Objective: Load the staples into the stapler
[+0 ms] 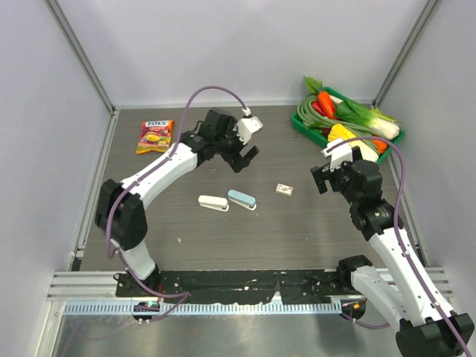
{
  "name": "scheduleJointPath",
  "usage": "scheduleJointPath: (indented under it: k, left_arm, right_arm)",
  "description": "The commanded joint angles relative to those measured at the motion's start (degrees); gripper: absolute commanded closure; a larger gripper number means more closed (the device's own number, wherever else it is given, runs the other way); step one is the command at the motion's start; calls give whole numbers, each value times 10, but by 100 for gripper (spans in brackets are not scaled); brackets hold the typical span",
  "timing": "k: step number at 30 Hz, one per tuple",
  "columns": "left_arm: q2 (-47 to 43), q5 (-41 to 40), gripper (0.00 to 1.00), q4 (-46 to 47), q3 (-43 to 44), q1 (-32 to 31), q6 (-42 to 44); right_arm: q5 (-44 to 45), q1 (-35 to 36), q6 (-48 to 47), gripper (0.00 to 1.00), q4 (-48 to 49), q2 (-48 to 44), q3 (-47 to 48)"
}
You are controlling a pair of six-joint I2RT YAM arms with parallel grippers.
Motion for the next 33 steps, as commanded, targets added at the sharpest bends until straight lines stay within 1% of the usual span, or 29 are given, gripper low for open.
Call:
scheduleJointPath:
  k: [1,3,4,6,8,13,18,19,21,22,24,28,33]
  left_arm:
    - [56,10,0,1,76,-35,28]
    - [77,18,0,-3,108,-42,9]
    - [100,23,0,-13,119,-42,-18]
    - [122,29,0,-25,147,-42,-46]
    - [131,30,0,-20,146,-42,-80]
    - [97,31,0,15,92,-28,-131]
    - [41,50,0,44,47,17,-179]
    - [36,53,0,45,40,35,-180]
    - [16,55,0,46,19,52,-180]
    - [10,59,0,45,12,68,-195]
    - [-5,62,0,42,-4,84,-198]
    - [-32,78,0,27,-30,124,-211]
    - [-75,89,0,45,-79,141,-215]
  right_arm:
    - [19,0,-13,4,39,9,-3]
    - [8,1,-17,4,40,16,-5]
    - [2,1,-20,4,39,19,-9]
    - [-28,1,-26,4,36,28,-12]
    - [-44,1,-34,4,34,34,-15]
    - [-78,9,-49,5,30,77,-9]
    - [-52,48,-57,5,27,142,25]
    - [-65,53,-63,5,15,156,33]
    - [-73,66,-79,5,-10,199,63]
    - [-96,69,-85,6,-21,211,75]
    - [-107,78,-87,7,-34,250,98]
    - [-112,96,-98,11,-54,313,133]
    - [-83,113,-114,11,-59,376,163]
